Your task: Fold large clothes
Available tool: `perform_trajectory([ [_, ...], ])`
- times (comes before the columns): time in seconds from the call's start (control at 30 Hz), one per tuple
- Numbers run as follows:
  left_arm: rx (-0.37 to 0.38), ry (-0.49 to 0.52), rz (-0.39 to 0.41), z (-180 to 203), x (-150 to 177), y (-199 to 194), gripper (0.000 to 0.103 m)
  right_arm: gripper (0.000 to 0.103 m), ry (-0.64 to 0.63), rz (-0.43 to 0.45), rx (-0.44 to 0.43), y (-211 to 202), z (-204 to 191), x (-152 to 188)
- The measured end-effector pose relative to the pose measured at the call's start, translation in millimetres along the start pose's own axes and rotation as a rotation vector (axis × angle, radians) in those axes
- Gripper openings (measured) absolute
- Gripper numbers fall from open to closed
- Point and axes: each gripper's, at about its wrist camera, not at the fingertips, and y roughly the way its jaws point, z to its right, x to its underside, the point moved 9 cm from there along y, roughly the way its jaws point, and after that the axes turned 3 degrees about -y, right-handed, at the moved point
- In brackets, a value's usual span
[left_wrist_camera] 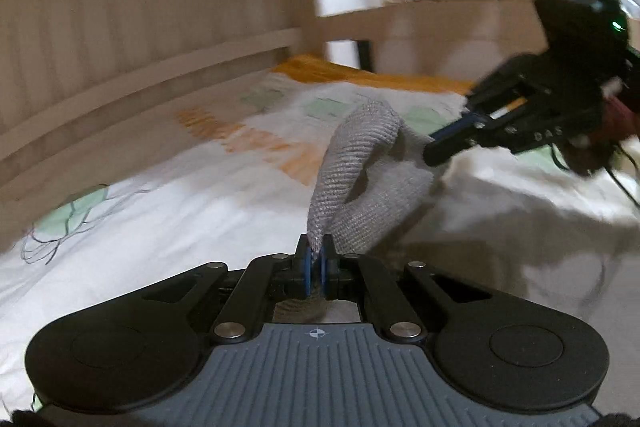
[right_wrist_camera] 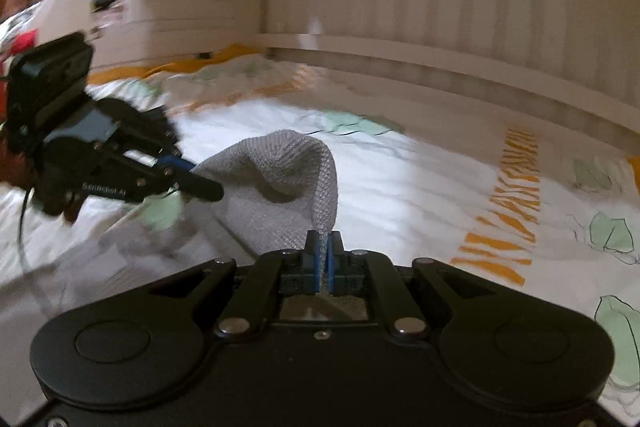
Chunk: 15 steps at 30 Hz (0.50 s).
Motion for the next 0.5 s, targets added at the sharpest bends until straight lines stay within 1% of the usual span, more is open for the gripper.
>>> perform_trajectory([
  [0.07,0.033,0.096,-0.029,26.1,18.7,-14.8,0.004,0.010,-0.060,-0.022,-0.021,-16.6,-24.2,14.5],
  [0.13,0.095,0.179,-0.079,56.2,43.1,-26.7,0.004,0.010,-0.106,-0.062,-0.052,-30.3,-49.0,34.2],
  [0.2,0.153,0.231,-0.149,82.0,69.8,-32.6,0.004,0.009,-0.136,-0.117,-0.093,-39.2,-69.6,54.0],
  [0.3,0.207,0.278,-0.224,105.3,99.7,-36.0,0.005,0.010,-0.165,-0.213,-0.143,-42.6,-95.9,82.3],
  [0.37,0.233,0.254,-0.251,109.9,105.7,-38.5,0.007,0.011,-0.163,-0.266,-0.164,-43.1,-105.7,94.5],
  [0.43,0.229,0.198,-0.248,101.9,98.7,-40.6,0.008,0.012,-0.141,-0.279,-0.165,-44.4,-105.4,94.9],
  [0.47,0.216,0.143,-0.243,94.4,92.5,-43.7,0.008,0.013,-0.113,-0.277,-0.162,-46.0,-102.5,91.0],
  [0.5,0.193,0.064,-0.232,83.6,84.7,-46.0,0.010,0.014,-0.083,-0.264,-0.149,-48.3,-97.7,84.8],
])
